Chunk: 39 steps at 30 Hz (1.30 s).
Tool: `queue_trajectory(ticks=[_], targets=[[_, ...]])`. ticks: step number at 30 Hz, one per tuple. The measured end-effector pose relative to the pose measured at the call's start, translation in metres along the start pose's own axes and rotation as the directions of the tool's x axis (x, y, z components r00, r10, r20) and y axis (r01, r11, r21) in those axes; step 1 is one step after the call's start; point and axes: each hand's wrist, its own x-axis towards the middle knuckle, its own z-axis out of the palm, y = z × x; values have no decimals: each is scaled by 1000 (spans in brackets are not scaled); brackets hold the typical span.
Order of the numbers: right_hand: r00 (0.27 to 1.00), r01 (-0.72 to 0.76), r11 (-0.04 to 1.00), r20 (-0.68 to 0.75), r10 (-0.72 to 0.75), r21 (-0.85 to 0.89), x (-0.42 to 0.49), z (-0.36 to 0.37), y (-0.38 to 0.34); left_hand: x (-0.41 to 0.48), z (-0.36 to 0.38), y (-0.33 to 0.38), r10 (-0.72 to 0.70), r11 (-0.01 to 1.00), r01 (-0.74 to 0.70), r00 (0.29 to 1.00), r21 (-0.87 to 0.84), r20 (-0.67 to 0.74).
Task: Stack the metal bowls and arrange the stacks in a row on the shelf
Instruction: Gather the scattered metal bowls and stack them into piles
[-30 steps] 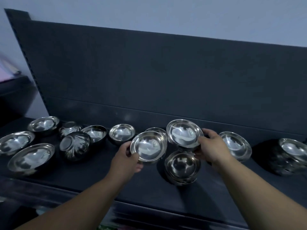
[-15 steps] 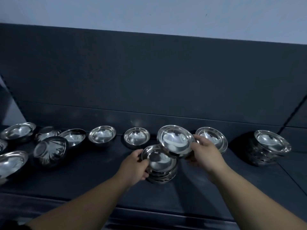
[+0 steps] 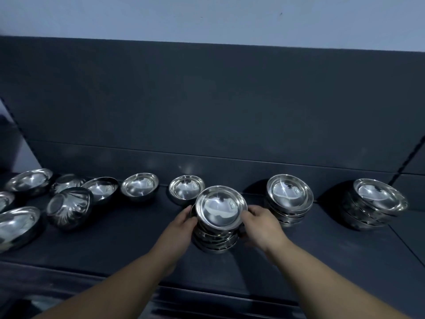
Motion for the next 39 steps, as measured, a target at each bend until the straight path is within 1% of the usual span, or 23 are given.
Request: queue_trajectory(ticks=[5, 9, 12, 16, 20, 21, 22, 25, 29, 32, 35, 39], targets=[[999, 36, 998, -37, -34, 58, 6, 2, 7, -1, 2, 5, 60, 998, -61, 998, -25, -6], [999, 33, 992, -32, -29, 118, 5, 4, 6, 1, 1, 4, 87, 996, -87, 996, 2, -31], [1000, 6, 997, -2, -6, 76, 0, 7, 5, 1, 0, 1, 89, 996, -88, 995, 24, -46], [999, 14, 1000, 30, -14, 4, 1, 9, 8, -1, -3, -3, 46, 999, -46, 998, 15, -47], [998, 49, 995, 38, -45, -92, 3, 8, 12, -2, -2, -2, 17, 1000, -17, 1000, -17, 2], [998, 44, 995, 49, -39, -86, 1, 9, 13, -3, 0, -2, 13, 999, -12, 1000, -33, 19], [997, 22, 998, 71, -19, -52, -1, 10, 14, -3, 1, -2, 6, 999, -4, 999, -53, 34], [991, -37, 992, 130, 21, 120, -8, 13, 19, -1, 4, -7, 7, 997, -4, 999, -72, 53], [993, -20, 970, 119, -9, 241, -7, 11, 32, 4, 12, -11, 21, 995, -14, 998, -99, 65], [986, -5, 950, 161, -47, 311, -8, 3, 38, 6, 24, -8, 41, 993, -32, 996, -111, 77], [985, 7, 934, 157, -67, 357, -4, -9, 43, 8, 39, -4, 51, 992, -40, 995, -119, 89], [989, 49, 947, 115, -89, 319, 4, -21, 53, 9, 54, -1, 64, 992, -54, 994, -112, 85]])
